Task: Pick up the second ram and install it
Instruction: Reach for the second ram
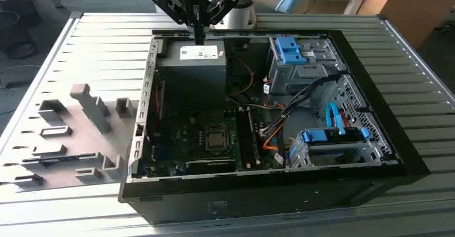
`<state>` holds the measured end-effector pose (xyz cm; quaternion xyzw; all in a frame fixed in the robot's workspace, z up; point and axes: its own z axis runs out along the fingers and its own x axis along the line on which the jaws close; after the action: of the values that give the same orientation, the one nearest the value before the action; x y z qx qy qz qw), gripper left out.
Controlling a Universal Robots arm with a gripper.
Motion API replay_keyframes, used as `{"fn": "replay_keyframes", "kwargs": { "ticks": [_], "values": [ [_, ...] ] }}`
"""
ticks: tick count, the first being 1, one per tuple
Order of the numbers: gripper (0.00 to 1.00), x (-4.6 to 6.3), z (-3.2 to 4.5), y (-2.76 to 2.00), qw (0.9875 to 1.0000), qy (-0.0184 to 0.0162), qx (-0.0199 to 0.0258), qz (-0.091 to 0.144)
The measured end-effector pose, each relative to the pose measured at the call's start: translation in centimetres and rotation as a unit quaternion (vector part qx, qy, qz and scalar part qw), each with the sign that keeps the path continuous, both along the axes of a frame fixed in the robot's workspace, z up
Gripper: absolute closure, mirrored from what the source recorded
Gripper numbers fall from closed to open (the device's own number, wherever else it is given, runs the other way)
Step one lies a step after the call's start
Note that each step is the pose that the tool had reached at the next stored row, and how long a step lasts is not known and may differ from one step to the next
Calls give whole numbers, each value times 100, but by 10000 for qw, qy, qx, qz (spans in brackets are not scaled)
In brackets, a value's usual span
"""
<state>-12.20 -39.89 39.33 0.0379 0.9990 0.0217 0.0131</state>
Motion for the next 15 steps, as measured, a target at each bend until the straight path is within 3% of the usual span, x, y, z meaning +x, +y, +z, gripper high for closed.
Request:
{"fn": "replay_keyframes", "kwargs": {
  "ticks": [7, 15],
  "values": [
    [89, -44, 0, 0, 10000, 0, 0, 0],
    [89, -379, 0, -1, 10000, -7, 0, 0]
  ]
}}
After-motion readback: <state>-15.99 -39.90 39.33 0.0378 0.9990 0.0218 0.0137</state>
